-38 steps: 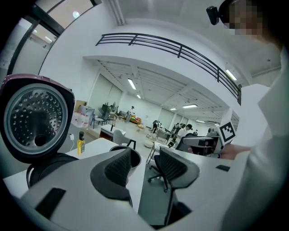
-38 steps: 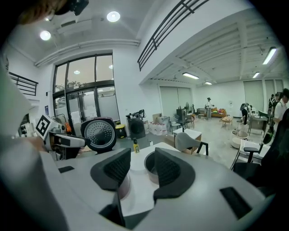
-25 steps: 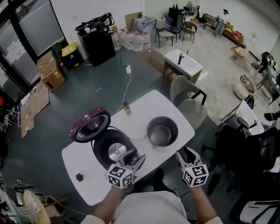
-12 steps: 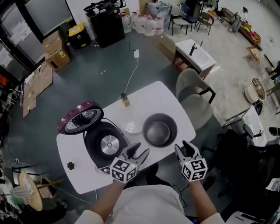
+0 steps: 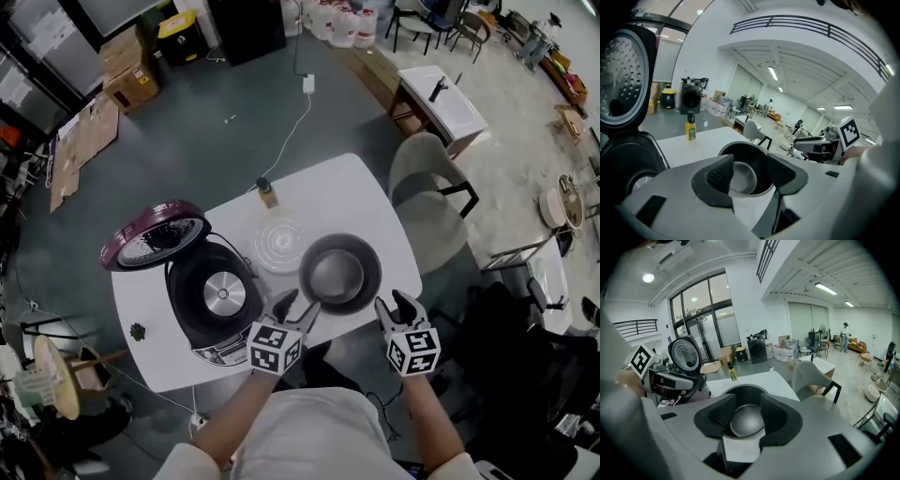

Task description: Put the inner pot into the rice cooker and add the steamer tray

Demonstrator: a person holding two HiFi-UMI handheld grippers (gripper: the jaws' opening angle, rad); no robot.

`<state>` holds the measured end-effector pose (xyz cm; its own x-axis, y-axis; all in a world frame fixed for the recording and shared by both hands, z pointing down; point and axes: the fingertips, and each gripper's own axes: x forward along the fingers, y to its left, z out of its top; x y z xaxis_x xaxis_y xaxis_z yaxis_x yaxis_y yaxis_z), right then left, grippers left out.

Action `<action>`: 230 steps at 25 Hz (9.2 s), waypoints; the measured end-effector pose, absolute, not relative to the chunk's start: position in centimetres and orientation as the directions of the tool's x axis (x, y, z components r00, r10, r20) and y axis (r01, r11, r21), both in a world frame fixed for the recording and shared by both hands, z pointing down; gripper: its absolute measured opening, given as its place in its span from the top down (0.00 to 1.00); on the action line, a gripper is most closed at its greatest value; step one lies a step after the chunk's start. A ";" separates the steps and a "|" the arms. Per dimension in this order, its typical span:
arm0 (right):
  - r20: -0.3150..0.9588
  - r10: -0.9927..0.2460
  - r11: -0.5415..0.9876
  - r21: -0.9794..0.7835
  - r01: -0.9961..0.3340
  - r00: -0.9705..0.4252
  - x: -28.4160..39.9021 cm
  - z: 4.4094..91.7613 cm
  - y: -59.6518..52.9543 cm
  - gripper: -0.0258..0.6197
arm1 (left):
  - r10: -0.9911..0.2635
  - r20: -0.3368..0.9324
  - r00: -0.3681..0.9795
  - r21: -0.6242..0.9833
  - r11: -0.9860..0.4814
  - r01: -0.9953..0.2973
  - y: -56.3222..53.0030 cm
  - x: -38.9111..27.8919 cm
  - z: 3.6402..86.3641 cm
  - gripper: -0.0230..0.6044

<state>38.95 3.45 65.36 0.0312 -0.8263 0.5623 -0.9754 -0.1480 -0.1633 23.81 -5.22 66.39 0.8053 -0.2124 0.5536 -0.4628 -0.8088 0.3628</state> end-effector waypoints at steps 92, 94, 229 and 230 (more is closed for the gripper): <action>0.588 -0.804 0.098 -0.015 -0.995 -0.088 23.5 60.5 -11.6 0.87 | -0.575 0.622 0.531 0.277 -0.473 -0.837 -14.3 3.5 62.0 0.80; 0.584 -0.805 0.115 -0.013 -0.993 -0.101 22.5 60.4 -12.1 0.87 | -0.586 0.620 0.523 0.277 -0.460 -0.844 -14.4 2.5 61.9 0.80; 0.615 -0.786 0.042 0.161 -0.986 0.067 6.7 62.2 -9.0 0.64 | -0.429 0.634 0.643 0.169 -0.735 -0.657 -12.5 -10.9 64.3 0.59; 0.607 -0.792 0.033 0.157 -0.987 0.070 6.8 61.9 -8.7 0.64 | -0.425 0.627 0.653 0.181 -0.735 -0.653 -12.4 -10.8 63.8 0.59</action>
<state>6.83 -8.74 61.85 0.0695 -0.7919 0.6067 -0.9871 0.0334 0.1568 -10.77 -12.45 63.83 0.6525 -0.4252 0.6273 -0.6531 -0.7353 0.1810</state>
